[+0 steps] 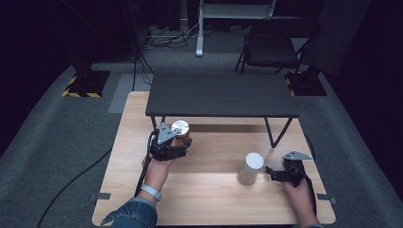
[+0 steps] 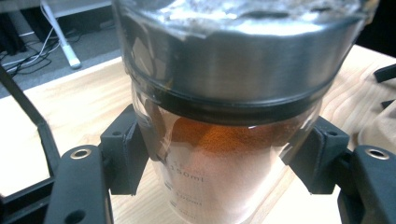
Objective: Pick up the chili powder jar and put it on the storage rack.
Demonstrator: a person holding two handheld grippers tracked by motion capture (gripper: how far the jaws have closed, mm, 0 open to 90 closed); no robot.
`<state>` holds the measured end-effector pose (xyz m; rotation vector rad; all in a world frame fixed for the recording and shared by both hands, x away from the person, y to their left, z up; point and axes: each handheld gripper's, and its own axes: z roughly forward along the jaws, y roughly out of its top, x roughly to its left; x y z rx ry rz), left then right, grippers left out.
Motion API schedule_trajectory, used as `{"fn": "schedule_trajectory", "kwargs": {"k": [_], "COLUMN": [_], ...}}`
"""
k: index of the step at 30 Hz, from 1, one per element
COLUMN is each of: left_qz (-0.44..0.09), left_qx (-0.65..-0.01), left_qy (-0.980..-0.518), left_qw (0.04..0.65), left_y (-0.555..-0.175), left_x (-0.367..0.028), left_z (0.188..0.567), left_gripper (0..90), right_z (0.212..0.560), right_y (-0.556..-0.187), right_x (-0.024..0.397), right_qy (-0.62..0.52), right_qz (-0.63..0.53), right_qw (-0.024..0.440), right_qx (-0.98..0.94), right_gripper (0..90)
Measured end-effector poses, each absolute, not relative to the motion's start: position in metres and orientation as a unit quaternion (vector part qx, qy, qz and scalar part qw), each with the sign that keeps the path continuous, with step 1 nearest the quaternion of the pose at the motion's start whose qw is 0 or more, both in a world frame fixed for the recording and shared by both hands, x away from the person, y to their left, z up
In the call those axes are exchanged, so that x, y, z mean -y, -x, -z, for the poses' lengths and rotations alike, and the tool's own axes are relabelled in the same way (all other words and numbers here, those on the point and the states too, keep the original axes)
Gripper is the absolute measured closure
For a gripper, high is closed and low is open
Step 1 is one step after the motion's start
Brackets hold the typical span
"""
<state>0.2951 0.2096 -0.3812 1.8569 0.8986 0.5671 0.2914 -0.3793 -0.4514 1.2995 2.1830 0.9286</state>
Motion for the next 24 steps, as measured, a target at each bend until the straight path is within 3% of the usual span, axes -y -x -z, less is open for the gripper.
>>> {"fn": "schedule_trajectory", "kwargs": {"k": [24], "left_qz": [-0.216], "left_qx": [-0.331], "left_qy": [-0.779], "left_qw": [0.487], "left_y": [-0.310], "left_x": [-0.200], "left_z": [0.320], "left_gripper": [30.4], "right_z": [0.451], "right_y": [-0.292], "right_x": [0.380], "right_qy": [-0.466], "right_qz": [-0.336], "right_qw": [0.215], "right_qx": [-0.790], "right_gripper": [6.5]}}
